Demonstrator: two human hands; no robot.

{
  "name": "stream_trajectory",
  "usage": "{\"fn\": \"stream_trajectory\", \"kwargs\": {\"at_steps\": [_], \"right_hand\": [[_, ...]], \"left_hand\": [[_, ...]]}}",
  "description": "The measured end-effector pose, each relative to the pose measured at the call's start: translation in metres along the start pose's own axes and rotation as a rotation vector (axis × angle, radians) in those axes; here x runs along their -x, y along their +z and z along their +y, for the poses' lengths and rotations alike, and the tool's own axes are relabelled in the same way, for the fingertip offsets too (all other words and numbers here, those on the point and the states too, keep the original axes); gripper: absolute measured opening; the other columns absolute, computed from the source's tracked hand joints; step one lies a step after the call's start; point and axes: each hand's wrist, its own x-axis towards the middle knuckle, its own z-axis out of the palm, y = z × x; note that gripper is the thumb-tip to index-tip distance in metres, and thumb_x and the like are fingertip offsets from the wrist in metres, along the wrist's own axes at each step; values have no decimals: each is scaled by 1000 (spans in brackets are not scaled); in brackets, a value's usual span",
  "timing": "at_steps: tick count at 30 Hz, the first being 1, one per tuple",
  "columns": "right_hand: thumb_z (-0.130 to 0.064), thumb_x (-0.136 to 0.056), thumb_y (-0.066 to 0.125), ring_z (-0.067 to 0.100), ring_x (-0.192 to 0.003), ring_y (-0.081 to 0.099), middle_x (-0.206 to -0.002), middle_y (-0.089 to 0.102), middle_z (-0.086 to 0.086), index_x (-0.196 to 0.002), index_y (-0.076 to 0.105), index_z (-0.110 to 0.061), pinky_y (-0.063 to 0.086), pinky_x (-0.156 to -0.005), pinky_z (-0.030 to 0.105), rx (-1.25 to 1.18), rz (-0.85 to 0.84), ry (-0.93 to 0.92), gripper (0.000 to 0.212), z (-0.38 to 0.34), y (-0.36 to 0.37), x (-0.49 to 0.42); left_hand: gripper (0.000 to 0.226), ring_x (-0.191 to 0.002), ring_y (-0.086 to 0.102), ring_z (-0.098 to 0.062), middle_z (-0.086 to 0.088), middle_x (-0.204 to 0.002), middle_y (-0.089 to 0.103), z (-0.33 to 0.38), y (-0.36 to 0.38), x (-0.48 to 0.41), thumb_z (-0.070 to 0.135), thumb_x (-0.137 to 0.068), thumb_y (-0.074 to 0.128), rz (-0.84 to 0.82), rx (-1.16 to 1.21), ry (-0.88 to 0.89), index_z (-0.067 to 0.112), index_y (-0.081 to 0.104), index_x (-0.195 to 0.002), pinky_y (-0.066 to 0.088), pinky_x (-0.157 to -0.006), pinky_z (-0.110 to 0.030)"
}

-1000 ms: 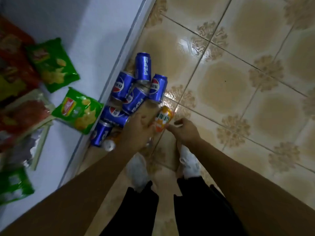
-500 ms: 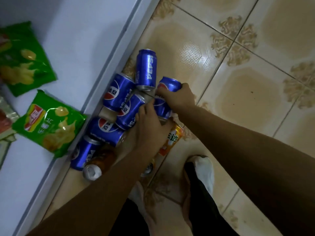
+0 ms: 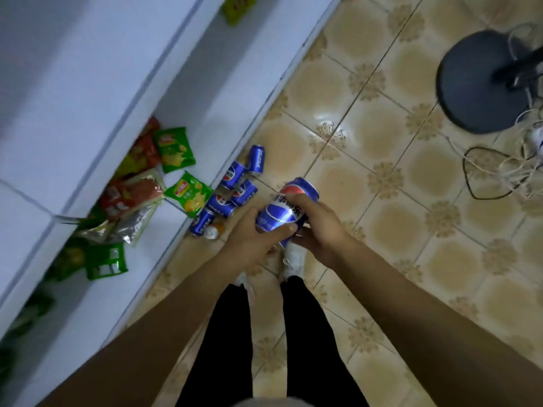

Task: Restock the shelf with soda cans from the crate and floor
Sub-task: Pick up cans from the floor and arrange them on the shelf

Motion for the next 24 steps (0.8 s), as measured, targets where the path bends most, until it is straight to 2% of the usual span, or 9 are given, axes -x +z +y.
{"fn": "stream_trajectory", "kwargs": {"at_steps": [3, 6, 9, 11, 13, 15, 18, 21, 24], "right_hand": [[-26, -84, 68, 17, -70, 69, -88, 72, 6, -115, 64, -7, 56, -58, 28, -38, -58, -16, 36, -18, 5, 78], [-30, -81, 71, 26, -82, 70, -94, 73, 10, -113, 65, -7, 56, -64, 33, -42, -100, -41, 40, -25, 12, 134], [-33, -79, 71, 27, -83, 69, -95, 73, 11, -114, 64, -9, 55, -62, 33, -22, -138, -86, 43, -31, 22, 173], [-33, -80, 69, 27, -83, 68, -96, 72, 12, -113, 64, -9, 55, -68, 38, -7, -187, -131, 41, -38, 32, 191], [-31, -82, 68, 26, -85, 66, -92, 72, 9, -113, 64, -10, 54, -79, 43, 15, -252, -190, 37, -50, 43, 204], [-30, -80, 69, 27, -86, 63, -90, 70, 7, -115, 63, -12, 50, -78, 43, 85, -311, -276, 40, -66, 52, 218], [-28, -76, 71, 22, -84, 66, -89, 71, 2, -112, 62, -17, 53, -72, 37, 200, -418, -410, 40, -88, 61, 243], [-25, -63, 72, 16, -83, 66, -90, 70, -1, -110, 60, -17, 53, -69, 30, 258, -539, -553, 49, -106, 66, 273], [-23, -52, 80, 17, -83, 66, -92, 69, 2, -114, 57, -14, 52, -69, 29, 235, -777, -631, 66, -116, 73, 298]], "left_hand": [[44, -96, 66, -14, 9, -102, 66, 27, -1, 73, 37, -67, 82, 56, -17, 70, 35, 55, -101, 54, -89, -45], [51, -95, 65, -11, 7, -109, 65, 45, -3, 132, 29, -76, 78, 99, -6, 133, 28, 53, -120, 55, -86, -39], [65, -94, 65, -10, 4, -111, 65, 54, -8, 181, 33, -74, 79, 142, 40, 183, 23, 48, -131, 56, -83, -34], [71, -92, 67, -8, 2, -114, 65, 56, -11, 206, 41, -69, 81, 181, 145, 230, 23, 49, -130, 57, -80, -32], [63, -86, 69, -6, -3, -111, 67, 60, -14, 225, 37, -72, 74, 214, 340, 293, 18, 51, -127, 57, -71, -26], [61, -93, 71, -17, -9, -112, 69, 62, -17, 239, 41, -75, 74, 200, 556, 309, 15, 53, -127, 57, -80, -38], [73, -114, 61, -36, -16, -124, 63, 66, -20, 258, 54, -66, 80, 177, 824, 336, 19, 57, -127, 42, -99, -62], [75, -117, 59, -35, -14, -128, 61, 75, -23, 280, 57, -64, 78, 226, 898, 399, 23, 57, -127, 43, -98, -62], [81, -114, 61, -33, -14, -127, 62, 87, -24, 303, 60, -60, 73, 125, 942, 487, 16, 60, -126, 44, -101, -55]]}}
